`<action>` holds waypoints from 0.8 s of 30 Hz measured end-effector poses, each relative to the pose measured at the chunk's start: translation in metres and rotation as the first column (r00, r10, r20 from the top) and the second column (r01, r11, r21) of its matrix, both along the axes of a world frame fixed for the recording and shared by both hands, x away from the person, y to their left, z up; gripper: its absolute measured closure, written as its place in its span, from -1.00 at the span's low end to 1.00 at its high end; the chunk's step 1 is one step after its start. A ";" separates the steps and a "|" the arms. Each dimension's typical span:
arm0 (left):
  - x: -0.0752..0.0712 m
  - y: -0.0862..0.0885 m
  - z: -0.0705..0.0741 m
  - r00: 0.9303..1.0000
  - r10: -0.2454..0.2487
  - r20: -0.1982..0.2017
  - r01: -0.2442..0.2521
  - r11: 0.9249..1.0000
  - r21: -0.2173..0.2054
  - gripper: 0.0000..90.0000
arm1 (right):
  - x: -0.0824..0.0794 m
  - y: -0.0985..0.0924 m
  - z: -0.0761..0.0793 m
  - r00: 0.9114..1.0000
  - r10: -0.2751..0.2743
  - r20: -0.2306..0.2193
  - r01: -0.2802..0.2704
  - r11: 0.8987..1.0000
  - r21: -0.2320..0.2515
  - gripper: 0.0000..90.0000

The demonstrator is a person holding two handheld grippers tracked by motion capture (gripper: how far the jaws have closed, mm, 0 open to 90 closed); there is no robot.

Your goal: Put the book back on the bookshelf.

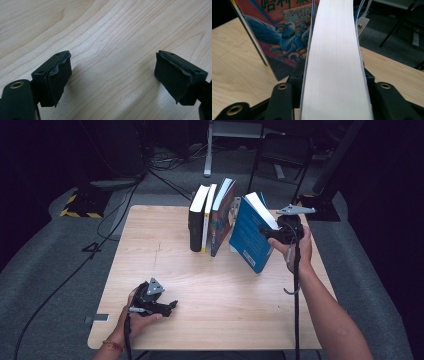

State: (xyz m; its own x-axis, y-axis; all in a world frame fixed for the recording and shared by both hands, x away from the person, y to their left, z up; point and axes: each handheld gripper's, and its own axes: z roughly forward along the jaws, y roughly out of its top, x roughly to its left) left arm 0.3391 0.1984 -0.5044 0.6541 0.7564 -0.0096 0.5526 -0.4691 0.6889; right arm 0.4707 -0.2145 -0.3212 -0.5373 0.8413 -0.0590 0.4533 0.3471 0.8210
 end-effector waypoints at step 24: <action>0.000 -0.001 0.000 1.000 -0.010 -0.005 0.010 1.000 -0.008 -0.68 | 0.050 0.028 0.030 0.983 -0.046 -0.175 0.023 0.991 -0.133 0.33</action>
State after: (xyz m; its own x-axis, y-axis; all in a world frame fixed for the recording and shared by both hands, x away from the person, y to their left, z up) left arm 0.3388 0.1976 -0.5047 0.6617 0.7495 -0.0190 0.5512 -0.4692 0.6899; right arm 0.5207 -0.1865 -0.2912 -0.5196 0.8511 -0.0753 0.6012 0.4267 0.6756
